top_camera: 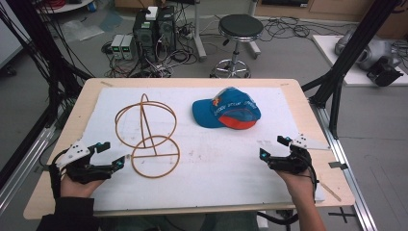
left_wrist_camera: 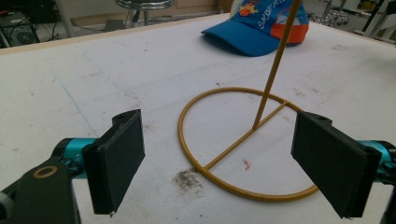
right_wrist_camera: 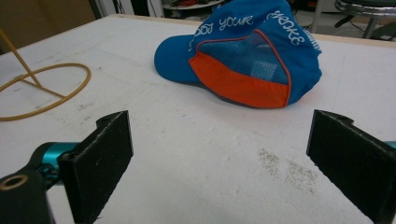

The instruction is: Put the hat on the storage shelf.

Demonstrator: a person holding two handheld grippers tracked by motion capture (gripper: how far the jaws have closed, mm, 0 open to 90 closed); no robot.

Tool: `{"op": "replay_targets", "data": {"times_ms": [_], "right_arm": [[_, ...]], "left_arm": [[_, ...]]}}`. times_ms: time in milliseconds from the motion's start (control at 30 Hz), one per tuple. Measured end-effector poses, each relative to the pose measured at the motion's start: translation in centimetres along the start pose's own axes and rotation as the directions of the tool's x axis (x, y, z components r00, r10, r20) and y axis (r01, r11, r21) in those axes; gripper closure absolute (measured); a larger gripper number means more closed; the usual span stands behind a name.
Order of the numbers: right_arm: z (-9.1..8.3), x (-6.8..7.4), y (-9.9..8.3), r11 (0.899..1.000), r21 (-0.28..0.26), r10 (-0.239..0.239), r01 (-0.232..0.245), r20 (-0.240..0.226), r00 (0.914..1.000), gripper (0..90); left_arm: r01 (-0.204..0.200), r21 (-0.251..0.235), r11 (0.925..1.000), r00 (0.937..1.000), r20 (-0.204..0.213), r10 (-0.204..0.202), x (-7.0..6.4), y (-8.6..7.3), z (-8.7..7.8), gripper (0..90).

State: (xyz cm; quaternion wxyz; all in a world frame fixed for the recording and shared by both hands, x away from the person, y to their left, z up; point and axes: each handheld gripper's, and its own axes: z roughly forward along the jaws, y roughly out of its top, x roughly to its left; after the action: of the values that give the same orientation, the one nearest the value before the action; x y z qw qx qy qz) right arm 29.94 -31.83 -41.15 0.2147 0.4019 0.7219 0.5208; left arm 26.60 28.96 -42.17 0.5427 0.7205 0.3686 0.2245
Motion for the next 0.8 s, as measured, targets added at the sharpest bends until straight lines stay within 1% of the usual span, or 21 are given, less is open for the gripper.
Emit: {"op": "replay_targets", "data": {"times_ms": [100, 200, 333, 400, 433, 567, 600, 700, 800], "right_arm": [[0.0, 0.1, 0.0, 1.000, -0.004, 0.008, -0.008, -0.003, 1.0000, 6.2], [0.0, 0.1, 0.1, 1.000, -0.002, 0.008, -0.008, 0.001, 1.0000, 6.2], [0.1, 0.2, 0.1, 1.000, 0.003, 0.003, -0.003, -0.006, 1.0000, 6.2], [0.2, 0.3, 0.3, 1.000, 0.008, 0.006, -0.006, -0.006, 1.0000, 6.2], [0.2, 0.3, 0.3, 1.000, 0.005, -0.003, 0.003, -0.011, 0.9999, 6.2], [0.4, 0.5, 0.8, 1.000, 0.009, 0.001, -0.001, -0.021, 0.9998, 6.2], [0.5, 0.6, 1.2, 1.000, 0.009, -0.007, 0.007, -0.021, 0.9998, 6.2], [0.7, 0.5, 2.0, 1.000, 0.008, -0.001, 0.001, -0.027, 0.9996, 6.2], [1.1, 0.2, 3.0, 1.000, 0.008, -0.010, 0.010, -0.033, 0.9994, 6.2]], "left_arm": [[-0.003, 0.005, 1.0000, 1.0000, 0.000, 0.003, -0.1, 0.0, 0.1, 17.3], [-0.006, 0.006, 1.0000, 1.0000, 0.002, 0.006, -0.2, 0.0, 0.1, 17.3], [-0.014, 0.015, 0.9998, 0.9999, 0.001, 0.014, -0.3, -0.1, 0.2, 17.3], [-0.014, 0.009, 0.9999, 0.9999, 0.002, 0.014, -0.4, 0.1, 0.0, 17.3], [-0.018, 0.008, 0.9998, 0.9998, 0.002, 0.018, -0.3, 0.2, -0.1, 17.4], [-0.015, -0.001, 0.9999, 0.9999, -0.003, 0.015, -0.3, 0.2, -0.3, 17.4], [-0.015, -0.003, 0.9999, 0.9999, -0.002, 0.015, -0.3, 0.2, -0.4, 17.5], [-0.016, -0.006, 0.9999, 0.9999, 0.000, 0.016, -0.3, 0.3, -0.5, 17.4], [-0.014, -0.008, 0.9999, 0.9999, 0.003, 0.014, -0.4, 0.3, -0.4, 17.4]]}}
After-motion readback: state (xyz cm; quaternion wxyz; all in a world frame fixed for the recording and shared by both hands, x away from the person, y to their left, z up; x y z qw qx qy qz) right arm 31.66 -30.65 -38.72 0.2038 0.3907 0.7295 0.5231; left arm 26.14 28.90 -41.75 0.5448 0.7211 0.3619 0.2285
